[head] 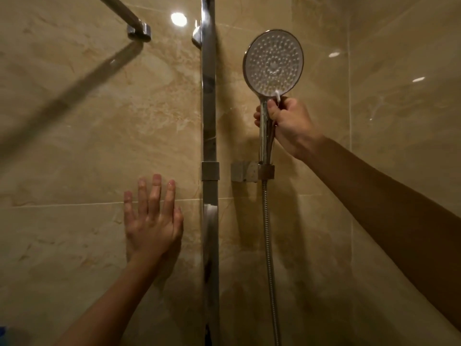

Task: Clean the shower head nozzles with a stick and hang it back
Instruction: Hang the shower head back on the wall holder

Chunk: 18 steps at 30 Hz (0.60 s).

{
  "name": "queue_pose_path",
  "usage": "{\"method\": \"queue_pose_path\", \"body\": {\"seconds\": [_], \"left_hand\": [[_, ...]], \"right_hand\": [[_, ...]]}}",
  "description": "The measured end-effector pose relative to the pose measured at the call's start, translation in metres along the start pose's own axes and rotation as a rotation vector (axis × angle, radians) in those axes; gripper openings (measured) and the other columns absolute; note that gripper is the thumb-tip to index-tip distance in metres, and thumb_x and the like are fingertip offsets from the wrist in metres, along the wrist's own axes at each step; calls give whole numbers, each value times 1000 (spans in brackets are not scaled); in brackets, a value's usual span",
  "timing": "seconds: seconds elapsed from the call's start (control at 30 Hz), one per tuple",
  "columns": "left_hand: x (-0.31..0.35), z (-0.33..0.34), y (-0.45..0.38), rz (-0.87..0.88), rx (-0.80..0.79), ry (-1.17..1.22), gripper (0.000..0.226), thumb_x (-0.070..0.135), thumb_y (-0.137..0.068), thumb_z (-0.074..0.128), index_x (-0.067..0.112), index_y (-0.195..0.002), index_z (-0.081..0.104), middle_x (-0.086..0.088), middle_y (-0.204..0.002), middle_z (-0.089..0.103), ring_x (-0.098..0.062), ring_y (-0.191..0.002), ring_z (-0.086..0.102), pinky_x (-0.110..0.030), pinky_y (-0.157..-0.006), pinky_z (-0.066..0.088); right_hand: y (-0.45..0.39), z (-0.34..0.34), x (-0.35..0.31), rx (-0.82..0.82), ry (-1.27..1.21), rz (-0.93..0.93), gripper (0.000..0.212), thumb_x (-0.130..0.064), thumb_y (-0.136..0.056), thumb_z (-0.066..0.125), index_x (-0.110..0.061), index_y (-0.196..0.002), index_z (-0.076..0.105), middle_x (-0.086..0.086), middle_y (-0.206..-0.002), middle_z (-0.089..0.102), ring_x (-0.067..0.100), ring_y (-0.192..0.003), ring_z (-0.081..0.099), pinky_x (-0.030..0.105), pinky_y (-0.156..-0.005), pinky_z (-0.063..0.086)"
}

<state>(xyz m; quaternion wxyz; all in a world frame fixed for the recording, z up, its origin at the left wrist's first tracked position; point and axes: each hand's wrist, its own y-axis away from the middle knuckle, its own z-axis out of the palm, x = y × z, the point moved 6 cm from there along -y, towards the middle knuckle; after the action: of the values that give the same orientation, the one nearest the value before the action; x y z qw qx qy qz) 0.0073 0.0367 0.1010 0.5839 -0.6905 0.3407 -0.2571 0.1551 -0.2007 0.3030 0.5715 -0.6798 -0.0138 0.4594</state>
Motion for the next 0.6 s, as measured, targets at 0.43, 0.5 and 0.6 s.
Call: {"method": "queue_pose_path", "body": {"seconds": [0.43,0.5,0.6], "left_hand": [[-2,-7,-4,16,-164,45,67,43,-99,26,17,-158,10,-9,-167,-3,-29,-153,-7,-59,-120,1],[-4,-9,-5,3,-229,66,67,46,-100,21,20,-158,4,-7,-166,-8,-28,-152,-13,-59,-120,-2],[-4,-10,-4,7,-303,87,68,50,-99,18,20,-158,3,-8,-167,-6,-27,-151,-14,-57,-120,-6]], "right_hand": [[15,-5,-17,6,357,72,12,-17,-104,48,-16,-99,60,3,-98,75,15,-90,72,36,-79,61],[14,-6,-22,11,436,122,11,-18,-103,50,-16,-97,60,6,-99,76,19,-94,72,41,-81,61],[23,-2,-24,73,466,161,17,-18,-102,51,-8,-113,59,15,-110,71,27,-99,70,46,-85,60]]}}
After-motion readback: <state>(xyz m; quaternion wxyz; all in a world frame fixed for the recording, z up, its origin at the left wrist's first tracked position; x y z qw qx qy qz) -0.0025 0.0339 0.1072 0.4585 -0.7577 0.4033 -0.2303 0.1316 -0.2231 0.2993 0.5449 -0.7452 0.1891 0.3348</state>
